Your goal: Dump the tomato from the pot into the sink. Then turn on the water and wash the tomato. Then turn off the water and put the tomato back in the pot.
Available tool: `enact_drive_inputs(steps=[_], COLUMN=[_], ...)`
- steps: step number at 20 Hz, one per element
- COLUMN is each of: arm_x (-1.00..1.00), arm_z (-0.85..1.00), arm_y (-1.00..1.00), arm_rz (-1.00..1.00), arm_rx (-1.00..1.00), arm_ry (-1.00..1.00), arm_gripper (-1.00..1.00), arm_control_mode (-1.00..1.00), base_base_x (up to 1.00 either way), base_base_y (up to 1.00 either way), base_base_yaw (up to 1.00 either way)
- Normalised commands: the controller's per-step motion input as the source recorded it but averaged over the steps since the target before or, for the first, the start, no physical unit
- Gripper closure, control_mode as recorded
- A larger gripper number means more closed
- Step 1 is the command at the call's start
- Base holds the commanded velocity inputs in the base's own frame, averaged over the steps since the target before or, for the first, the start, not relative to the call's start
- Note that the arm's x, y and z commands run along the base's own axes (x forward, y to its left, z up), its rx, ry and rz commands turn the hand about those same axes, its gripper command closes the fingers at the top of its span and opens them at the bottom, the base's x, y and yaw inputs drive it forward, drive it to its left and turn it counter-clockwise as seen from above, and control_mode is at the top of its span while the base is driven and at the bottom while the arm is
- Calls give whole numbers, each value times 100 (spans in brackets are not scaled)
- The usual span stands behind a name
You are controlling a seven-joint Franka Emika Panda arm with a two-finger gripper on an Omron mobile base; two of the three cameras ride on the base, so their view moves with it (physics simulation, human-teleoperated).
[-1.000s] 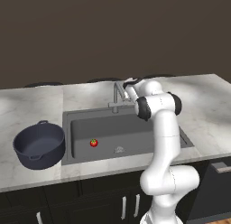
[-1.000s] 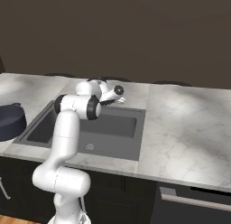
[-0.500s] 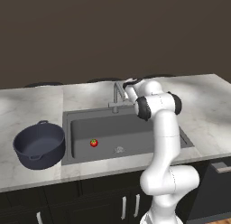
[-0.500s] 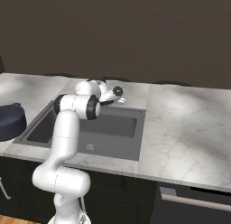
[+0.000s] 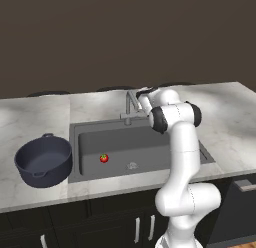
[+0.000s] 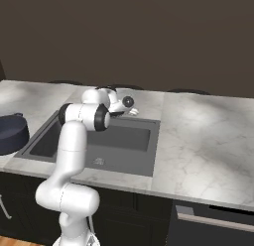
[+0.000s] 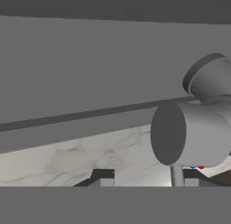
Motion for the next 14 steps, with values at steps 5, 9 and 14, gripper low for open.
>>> enact_drive_inputs(steps=[5, 9, 14], arm_x=[0, 0, 0], arm_z=[0, 0, 0], arm_y=[-89, -93, -95], arm_rz=[-11, -11, -11], arm_rx=[4, 5, 5], arm_ry=[6, 8, 9], arm_gripper=[100, 100, 100], arm_control_mode=[-100, -100, -100], base_base_x=[0, 0, 0], base_base_y=[0, 0, 0], base_base_yaw=[0, 0, 0])
